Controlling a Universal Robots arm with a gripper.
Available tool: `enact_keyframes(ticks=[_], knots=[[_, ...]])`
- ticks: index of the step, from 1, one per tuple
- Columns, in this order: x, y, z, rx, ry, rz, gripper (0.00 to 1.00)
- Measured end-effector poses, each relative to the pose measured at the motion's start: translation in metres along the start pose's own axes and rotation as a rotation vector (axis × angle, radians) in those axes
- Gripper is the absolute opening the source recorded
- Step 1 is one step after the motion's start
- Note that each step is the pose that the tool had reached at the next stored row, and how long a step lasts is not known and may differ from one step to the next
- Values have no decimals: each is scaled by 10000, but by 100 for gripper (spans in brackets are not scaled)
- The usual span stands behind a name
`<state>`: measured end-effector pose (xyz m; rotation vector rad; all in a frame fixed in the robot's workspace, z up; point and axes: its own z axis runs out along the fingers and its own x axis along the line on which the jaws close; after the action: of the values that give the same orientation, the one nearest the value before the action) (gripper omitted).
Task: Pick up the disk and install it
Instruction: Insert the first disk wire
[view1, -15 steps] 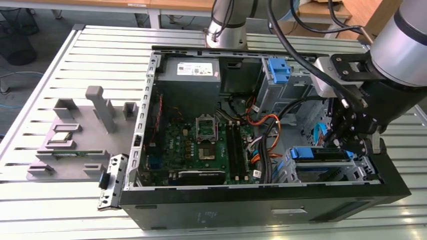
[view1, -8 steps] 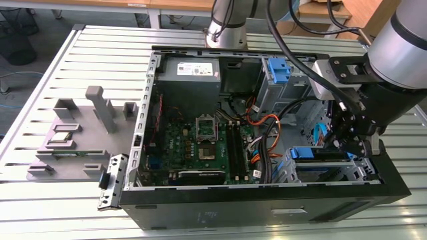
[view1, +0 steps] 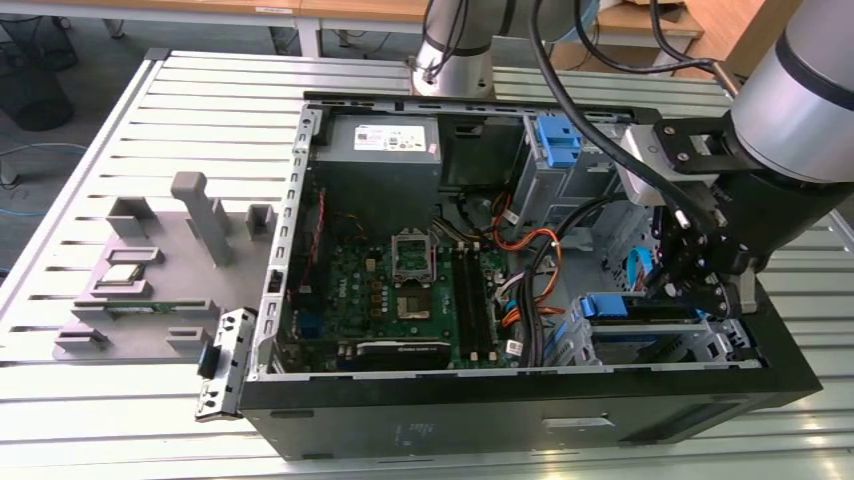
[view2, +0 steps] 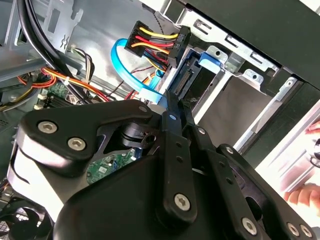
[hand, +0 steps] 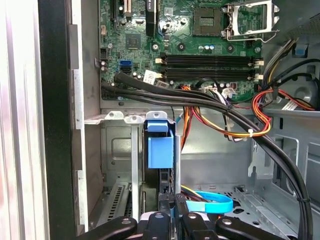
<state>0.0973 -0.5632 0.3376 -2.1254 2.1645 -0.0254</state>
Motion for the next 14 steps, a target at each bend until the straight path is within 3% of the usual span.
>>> enact_keyframes(ticks=[14], knots=[[14, 2, 7, 11, -19, -91, 16]])
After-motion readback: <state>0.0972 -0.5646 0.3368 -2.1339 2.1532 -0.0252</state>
